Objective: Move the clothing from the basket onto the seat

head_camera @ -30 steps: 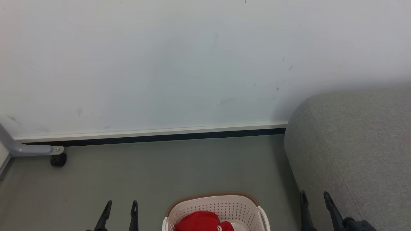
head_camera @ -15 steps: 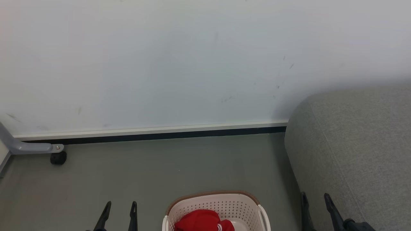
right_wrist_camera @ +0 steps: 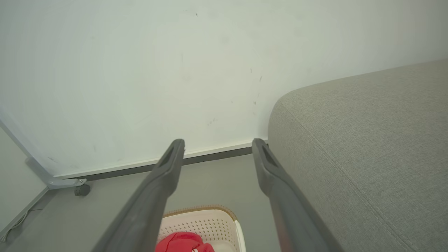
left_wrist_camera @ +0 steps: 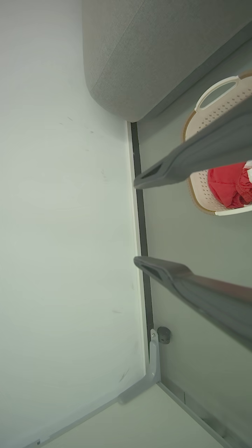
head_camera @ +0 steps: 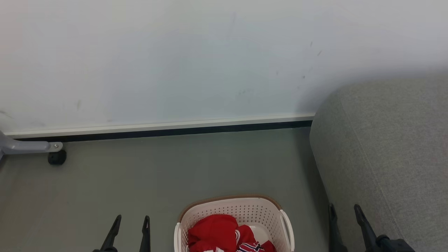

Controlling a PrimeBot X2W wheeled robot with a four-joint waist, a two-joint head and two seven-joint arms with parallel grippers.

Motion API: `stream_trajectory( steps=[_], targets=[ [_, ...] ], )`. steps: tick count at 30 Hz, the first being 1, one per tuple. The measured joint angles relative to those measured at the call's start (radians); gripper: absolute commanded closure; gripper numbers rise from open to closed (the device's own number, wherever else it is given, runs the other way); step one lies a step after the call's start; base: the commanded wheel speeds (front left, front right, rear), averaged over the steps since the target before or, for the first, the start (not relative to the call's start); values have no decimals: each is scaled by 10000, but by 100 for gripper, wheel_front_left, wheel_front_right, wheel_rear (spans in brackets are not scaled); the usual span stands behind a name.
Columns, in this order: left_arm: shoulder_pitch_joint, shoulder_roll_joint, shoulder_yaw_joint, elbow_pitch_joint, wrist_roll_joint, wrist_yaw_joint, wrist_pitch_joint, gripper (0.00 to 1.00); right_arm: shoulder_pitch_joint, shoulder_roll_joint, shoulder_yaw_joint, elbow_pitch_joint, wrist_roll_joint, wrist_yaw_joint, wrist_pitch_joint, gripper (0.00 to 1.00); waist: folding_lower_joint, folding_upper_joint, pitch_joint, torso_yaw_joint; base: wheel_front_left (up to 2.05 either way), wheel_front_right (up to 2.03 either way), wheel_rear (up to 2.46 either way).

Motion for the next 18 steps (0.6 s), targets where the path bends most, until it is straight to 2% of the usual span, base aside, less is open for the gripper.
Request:
stream_trajectory(
  steps=[6,16,18],
  targets=[
    [-186,69,-234,-33,215,-90,0,0,-335,-2,-132,-290,-123,0,0,0,1,1,664,-96,0,0,0],
    [-1662,-21,-928,721,782,-359,17,0,-1642,-132,-353,-642,-171,15,-2,0,2,1,2014,-406,0,0,0],
    [-1980,-42,-1133,974,924,-527,96,0,-1991,-134,-395,-686,-171,19,-17,0,2,1,2298,-491,0,0,0]
  ],
)
